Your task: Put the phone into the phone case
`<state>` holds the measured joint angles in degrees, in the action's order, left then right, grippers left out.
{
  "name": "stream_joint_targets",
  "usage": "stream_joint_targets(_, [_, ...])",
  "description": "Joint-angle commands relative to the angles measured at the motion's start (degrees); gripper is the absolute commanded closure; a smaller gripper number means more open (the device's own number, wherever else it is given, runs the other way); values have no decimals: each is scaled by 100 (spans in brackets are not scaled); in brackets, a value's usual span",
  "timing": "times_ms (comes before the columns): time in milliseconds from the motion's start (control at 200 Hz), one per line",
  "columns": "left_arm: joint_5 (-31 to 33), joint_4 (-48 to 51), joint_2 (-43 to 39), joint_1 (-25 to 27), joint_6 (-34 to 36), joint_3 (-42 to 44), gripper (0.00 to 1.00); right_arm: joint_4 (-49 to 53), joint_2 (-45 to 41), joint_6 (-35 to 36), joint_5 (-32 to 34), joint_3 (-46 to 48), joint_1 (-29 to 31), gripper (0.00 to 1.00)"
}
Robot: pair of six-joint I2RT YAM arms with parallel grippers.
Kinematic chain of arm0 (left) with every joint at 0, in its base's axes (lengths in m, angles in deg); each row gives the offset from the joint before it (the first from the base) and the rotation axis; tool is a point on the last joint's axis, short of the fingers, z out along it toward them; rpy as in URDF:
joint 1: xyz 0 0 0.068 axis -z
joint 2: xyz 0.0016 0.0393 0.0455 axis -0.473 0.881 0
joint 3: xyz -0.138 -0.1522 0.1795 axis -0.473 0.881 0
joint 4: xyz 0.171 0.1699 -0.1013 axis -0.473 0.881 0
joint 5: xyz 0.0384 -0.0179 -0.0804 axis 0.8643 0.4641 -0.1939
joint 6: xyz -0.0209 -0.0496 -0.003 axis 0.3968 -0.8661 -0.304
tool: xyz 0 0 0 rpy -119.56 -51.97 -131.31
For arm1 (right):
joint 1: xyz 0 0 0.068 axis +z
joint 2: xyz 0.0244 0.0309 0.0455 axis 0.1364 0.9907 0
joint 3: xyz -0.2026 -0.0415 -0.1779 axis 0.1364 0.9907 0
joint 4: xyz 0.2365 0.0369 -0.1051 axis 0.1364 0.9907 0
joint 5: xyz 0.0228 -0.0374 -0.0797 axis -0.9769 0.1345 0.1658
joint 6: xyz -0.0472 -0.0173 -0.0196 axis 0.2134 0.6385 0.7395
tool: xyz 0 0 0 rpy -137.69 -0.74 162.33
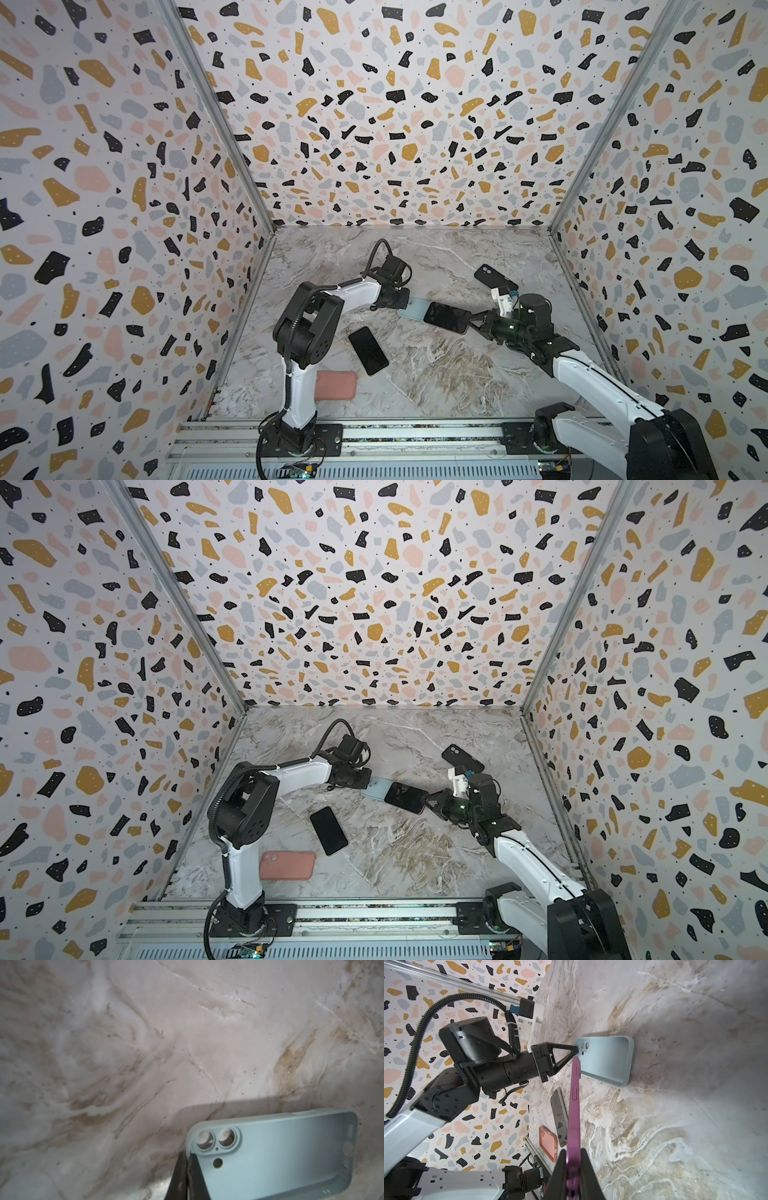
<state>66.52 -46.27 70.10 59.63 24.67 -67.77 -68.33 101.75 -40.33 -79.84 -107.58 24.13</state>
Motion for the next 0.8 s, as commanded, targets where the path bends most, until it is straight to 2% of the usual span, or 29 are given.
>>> stream_joint_targets(0, [42, -408, -406, 71, -461, 332, 96, -68, -34, 332, -193, -440, 27, 100])
stream_joint_targets(260, [131, -796, -1178, 213, -1012, 1448, 96, 146, 436, 758, -484, -727, 58, 100])
stream_joint_targets(390, [112, -1008, -1451, 275, -1327, 1836, 96, 384, 718, 1030, -476, -991, 263, 100])
stream_joint_targets(516, [171, -1044, -1554, 436, -1546, 1944, 96, 477, 868, 1202, -455, -1139, 491, 100])
stream_joint_targets(796, [279, -1068, -1580, 752, -1730, 2145, 93, 565, 1160, 1377, -912, -1081, 567, 100])
